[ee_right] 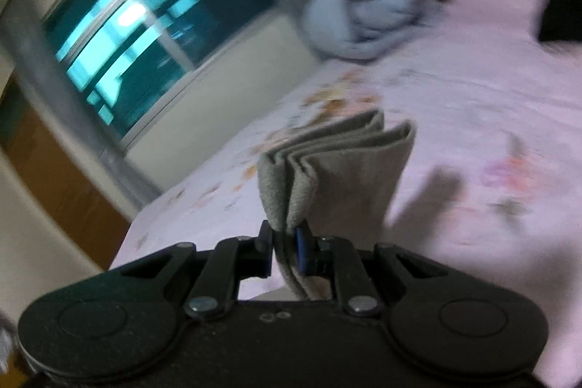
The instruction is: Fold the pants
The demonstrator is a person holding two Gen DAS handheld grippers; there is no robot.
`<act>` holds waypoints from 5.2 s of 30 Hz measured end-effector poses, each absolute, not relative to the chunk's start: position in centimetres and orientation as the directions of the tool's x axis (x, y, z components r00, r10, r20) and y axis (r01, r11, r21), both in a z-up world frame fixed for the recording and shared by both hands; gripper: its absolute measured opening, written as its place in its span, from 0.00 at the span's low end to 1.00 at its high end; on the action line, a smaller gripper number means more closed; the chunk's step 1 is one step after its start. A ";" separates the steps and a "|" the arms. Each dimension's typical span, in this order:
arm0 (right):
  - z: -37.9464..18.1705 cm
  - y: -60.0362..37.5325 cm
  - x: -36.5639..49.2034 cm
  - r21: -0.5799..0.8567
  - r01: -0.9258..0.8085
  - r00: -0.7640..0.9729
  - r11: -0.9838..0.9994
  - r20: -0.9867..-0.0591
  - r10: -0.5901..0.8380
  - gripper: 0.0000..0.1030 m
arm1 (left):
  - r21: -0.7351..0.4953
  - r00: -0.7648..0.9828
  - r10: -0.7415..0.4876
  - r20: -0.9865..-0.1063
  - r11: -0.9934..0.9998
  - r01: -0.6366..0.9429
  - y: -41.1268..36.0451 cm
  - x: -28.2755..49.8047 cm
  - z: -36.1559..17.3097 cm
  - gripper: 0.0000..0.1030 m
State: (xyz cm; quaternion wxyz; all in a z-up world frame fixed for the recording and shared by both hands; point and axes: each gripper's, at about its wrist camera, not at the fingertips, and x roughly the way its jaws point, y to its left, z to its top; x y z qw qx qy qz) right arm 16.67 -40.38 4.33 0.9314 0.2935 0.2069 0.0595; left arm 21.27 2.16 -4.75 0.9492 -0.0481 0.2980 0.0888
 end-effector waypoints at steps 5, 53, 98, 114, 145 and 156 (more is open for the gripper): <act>4.7 -28.2 18.9 0.430 -0.173 0.856 0.886 -0.380 0.351 0.04 | -0.282 0.783 -0.066 -0.618 0.949 -0.142 12.6 23.2 -7.1 1.00; -2.6 -34.9 13.6 0.444 -0.100 0.808 0.890 -0.486 0.333 0.52 | -0.381 0.741 -0.143 -0.656 0.910 -0.162 4.5 21.3 -8.2 0.19; -2.4 -22.2 16.1 0.157 -0.152 0.809 0.976 -0.548 0.214 0.78 | -0.837 0.941 -0.060 -0.333 0.478 -0.266 35.4 19.9 -12.4 0.34; -5.8 -4.4 18.3 -0.092 -0.368 0.716 0.925 -0.663 0.219 0.86 | -0.753 0.949 -0.121 -0.292 0.640 -0.150 33.8 18.8 -3.4 0.33; -3.9 -41.8 10.7 0.556 0.142 0.896 0.819 -0.424 0.132 0.94 | -0.230 0.746 -0.446 -0.494 0.895 0.382 -9.4 19.3 -1.8 1.00; -4.3 -32.9 16.6 0.795 -0.082 0.730 0.601 -0.362 0.579 0.87 | -0.397 0.856 -0.044 -0.515 0.897 -0.192 13.8 15.9 -0.7 1.00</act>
